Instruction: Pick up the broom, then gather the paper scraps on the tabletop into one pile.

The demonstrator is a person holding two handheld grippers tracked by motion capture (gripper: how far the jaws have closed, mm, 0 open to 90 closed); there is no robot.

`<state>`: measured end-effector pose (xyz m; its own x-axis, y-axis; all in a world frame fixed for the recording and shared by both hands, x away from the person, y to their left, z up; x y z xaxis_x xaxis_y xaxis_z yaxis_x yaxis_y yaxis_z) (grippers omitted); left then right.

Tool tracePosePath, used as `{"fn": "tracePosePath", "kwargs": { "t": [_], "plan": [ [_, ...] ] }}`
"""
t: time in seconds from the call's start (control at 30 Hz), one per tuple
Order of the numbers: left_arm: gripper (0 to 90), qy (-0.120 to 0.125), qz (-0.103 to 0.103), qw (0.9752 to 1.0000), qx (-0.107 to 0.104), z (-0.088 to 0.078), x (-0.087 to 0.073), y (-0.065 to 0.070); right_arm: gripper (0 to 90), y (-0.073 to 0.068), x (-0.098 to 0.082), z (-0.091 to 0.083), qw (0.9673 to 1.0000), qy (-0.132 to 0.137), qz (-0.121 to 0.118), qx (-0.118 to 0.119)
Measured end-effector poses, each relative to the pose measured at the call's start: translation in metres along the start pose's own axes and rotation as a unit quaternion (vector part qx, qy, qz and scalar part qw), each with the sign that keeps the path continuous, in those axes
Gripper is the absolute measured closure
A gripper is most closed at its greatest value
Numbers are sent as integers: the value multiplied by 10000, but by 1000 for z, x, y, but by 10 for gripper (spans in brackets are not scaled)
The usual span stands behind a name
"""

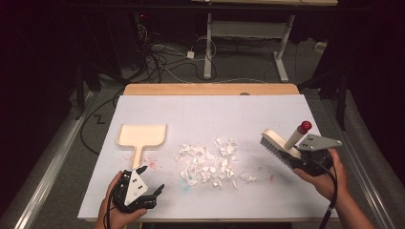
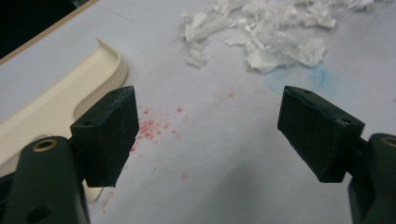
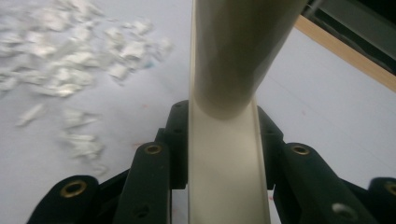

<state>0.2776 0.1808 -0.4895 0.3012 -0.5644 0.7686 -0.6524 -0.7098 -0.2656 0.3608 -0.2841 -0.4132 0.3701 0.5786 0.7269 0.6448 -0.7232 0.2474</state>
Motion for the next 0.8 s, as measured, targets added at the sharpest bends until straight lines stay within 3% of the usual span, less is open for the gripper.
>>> {"fn": "tracePosePath", "kwargs": {
  "t": [0.13,0.37,0.53,0.73,0.8],
  "plan": [
    [196,-35,-3,10000,-2,1,-2,0,677,5,-6,11,9988,-277,67,-386],
    [196,-40,-69,10000,23,-1,-4,-3,678,2,-13,35,9954,-672,-3,-677],
    [195,-98,33,9999,-15,2,-2,-2,678,-8,-11,41,9959,-647,-9,-635],
    [194,-144,81,9998,-56,4,-3,0,677,-48,-7,41,9952,-764,-481,-378],
    [193,-139,85,9998,-80,4,-2,0,677,-63,-2,40,9958,-708,-565,-138]
  ]
}}
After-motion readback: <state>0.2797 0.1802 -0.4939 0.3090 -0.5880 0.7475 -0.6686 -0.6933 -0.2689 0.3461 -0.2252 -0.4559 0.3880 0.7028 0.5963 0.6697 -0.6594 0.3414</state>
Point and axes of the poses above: each handheld gripper's, and its own axes: z roughly forward along the jaws, x roughly out of its top, y roughly to its right, the point moved 4 cm from there along z, roughly forward along the jaws
